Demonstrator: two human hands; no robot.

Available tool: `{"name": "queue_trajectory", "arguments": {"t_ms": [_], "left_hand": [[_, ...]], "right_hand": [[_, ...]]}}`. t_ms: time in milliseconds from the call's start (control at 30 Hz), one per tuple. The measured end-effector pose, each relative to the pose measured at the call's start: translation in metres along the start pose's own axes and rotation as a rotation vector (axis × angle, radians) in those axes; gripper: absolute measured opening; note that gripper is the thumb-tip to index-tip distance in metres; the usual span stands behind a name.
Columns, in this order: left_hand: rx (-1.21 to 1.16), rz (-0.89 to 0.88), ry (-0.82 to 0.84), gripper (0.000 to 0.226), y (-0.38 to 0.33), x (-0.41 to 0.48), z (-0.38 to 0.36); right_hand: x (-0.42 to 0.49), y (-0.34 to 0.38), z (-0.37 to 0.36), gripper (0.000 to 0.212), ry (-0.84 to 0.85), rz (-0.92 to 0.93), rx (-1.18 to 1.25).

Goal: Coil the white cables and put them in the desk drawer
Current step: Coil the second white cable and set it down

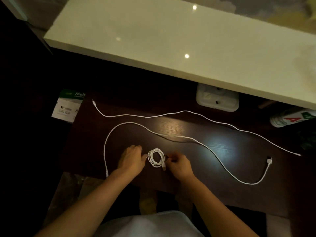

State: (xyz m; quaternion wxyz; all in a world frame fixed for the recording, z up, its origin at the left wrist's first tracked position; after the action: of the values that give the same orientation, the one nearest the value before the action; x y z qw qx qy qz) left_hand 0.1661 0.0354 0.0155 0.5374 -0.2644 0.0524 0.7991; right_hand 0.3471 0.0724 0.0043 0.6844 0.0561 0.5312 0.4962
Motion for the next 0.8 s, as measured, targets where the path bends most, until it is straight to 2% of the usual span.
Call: {"name": "queue_trajectory", "arguments": {"t_ms": [100, 167, 233, 300, 433, 500, 567, 633, 700, 733, 800], "left_hand": [[-0.063, 0.009, -0.178, 0.019, 0.041, 0.001, 0.021], [-0.026, 0.086, -0.242, 0.034, 0.070, 0.002, 0.029], [-0.009, 0.201, -0.162, 0.053, 0.095, 0.004, 0.029], [-0.047, 0.279, -0.063, 0.059, 0.114, 0.008, 0.024], [-0.121, 0.190, 0.040, 0.020, 0.131, 0.015, 0.024], [-0.178, 0.112, 0.030, 0.013, 0.132, 0.016, 0.028], [-0.288, 0.000, -0.012, 0.008, 0.130, 0.019, 0.031], [-0.455, -0.098, 0.088, 0.014, 0.125, 0.018, 0.039], [-0.801, -0.110, 0.333, 0.022, 0.117, 0.010, 0.054], [-0.989, -0.099, 0.457, 0.022, 0.112, 0.006, 0.061], [-1.290, -0.050, 0.619, 0.017, 0.105, -0.002, 0.080]], "right_hand": [[-0.009, 0.011, 0.006, 0.020, -0.118, -0.008, 0.042], [-0.014, 0.022, 0.006, 0.017, -0.214, 0.005, 0.063], [-0.019, 0.037, 0.000, 0.017, -0.249, 0.022, 0.089], [-0.023, 0.054, -0.013, 0.015, -0.233, 0.054, 0.115], [-0.023, 0.077, -0.051, 0.015, -0.128, 0.137, 0.079], [-0.026, 0.088, -0.070, 0.018, -0.058, 0.198, 0.025], [-0.031, 0.099, -0.087, 0.029, 0.015, 0.307, -0.059], [-0.037, 0.109, -0.099, 0.047, 0.015, 0.516, -0.235], [-0.041, 0.117, -0.106, 0.062, -0.072, 0.716, -0.495], [-0.042, 0.121, -0.107, 0.062, -0.101, 0.759, -0.571], [-0.042, 0.127, -0.103, 0.045, -0.119, 0.767, -0.631]]}}
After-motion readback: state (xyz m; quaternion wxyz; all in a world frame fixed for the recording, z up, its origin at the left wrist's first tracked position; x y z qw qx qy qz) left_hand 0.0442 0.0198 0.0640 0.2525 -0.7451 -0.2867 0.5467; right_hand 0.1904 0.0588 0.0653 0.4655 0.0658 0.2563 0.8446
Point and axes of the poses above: each hand's wrist, its own x-axis towards the middle knuckle, its own z-axis out of the back of the hand, y = z × x, the point moved 1 cm from there along x, towards the middle knuckle, and after that the axes turned 7 degrees about x, right-handed, at the moved point
